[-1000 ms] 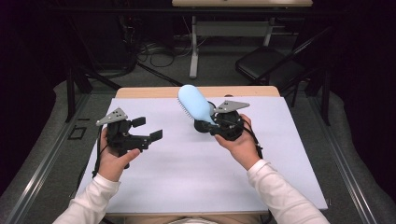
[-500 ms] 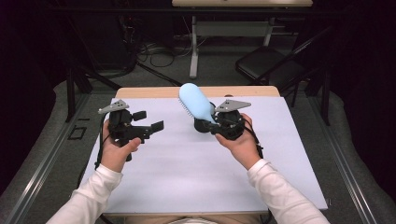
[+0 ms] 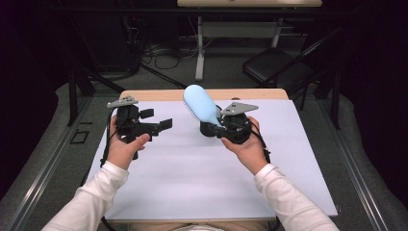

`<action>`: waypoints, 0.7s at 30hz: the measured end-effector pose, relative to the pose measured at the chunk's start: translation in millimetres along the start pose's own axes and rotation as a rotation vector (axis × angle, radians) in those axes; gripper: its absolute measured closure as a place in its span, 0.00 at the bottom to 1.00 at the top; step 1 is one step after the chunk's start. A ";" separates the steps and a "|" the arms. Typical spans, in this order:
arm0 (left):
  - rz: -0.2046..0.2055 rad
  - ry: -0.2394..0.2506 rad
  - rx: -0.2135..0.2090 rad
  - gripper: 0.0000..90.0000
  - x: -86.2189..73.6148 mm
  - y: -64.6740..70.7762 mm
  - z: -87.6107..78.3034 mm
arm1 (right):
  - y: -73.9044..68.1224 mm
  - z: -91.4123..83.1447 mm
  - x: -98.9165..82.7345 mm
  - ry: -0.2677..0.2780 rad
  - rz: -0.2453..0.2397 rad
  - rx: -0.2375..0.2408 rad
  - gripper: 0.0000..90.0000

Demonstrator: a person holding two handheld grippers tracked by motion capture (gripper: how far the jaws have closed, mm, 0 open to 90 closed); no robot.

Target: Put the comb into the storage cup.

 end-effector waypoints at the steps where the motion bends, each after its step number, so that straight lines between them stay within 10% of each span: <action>1: -0.003 0.003 -0.007 0.01 1.7 0.1 0.9 | -0.2 -0.1 0.1 0.001 0.002 0.001 0.77; 21: -0.027 -0.014 -0.066 0.01 23.2 1.3 19.2 | -2.4 -1.8 2.4 0.032 -0.014 0.011 0.77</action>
Point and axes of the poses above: each handheld gripper's, and its own axes: z roughly forward along the jaws, x roughly out of its top, y roughly to its right, the point moved 2 cm from there along z, roughly forward along the jaws, and after that the axes turned 11 degrees about z, right-handed, at the moved point
